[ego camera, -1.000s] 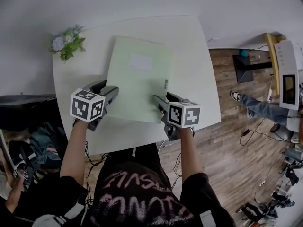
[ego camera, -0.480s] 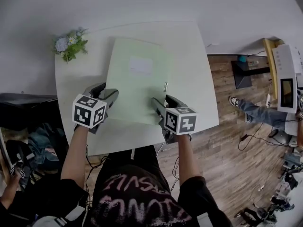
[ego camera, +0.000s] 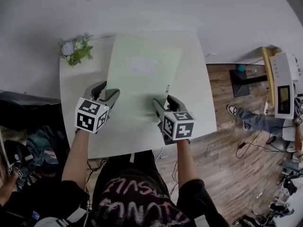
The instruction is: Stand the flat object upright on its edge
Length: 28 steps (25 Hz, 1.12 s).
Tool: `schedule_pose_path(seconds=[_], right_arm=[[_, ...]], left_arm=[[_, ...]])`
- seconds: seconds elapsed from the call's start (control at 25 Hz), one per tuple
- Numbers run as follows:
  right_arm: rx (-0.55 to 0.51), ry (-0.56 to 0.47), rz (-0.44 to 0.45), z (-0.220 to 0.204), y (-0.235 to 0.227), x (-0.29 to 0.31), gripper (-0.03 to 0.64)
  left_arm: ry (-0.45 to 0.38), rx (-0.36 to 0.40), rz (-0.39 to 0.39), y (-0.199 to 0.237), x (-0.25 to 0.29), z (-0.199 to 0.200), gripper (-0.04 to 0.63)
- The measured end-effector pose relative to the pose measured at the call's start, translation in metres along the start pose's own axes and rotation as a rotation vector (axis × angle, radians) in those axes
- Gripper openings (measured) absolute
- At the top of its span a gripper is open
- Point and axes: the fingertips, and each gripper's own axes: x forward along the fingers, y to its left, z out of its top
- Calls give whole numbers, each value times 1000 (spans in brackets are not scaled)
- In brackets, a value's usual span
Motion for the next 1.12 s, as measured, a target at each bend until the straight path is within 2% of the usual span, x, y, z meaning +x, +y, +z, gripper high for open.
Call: schedule_pose_path(seconds=[0.24,0.48,0.64,0.96,1.12], right_arm=[[-47,-68,-16,23,-1,3,253],[-80,-131,-20,42,-6,8,253],[-112,-181,-31,55,-12,11,253],[-225,-364,-71,90,-15,13,253],[-248,-428,-88,88,-16,15,253]], left_arm=[[-96,14,29,8,0,19,252],[-145,36,64,14,6,35,252],[-208,58,89,16,11,46,252],[-379,113,175,22,17,62,250],[-430,142,210,22,18,57,249]])
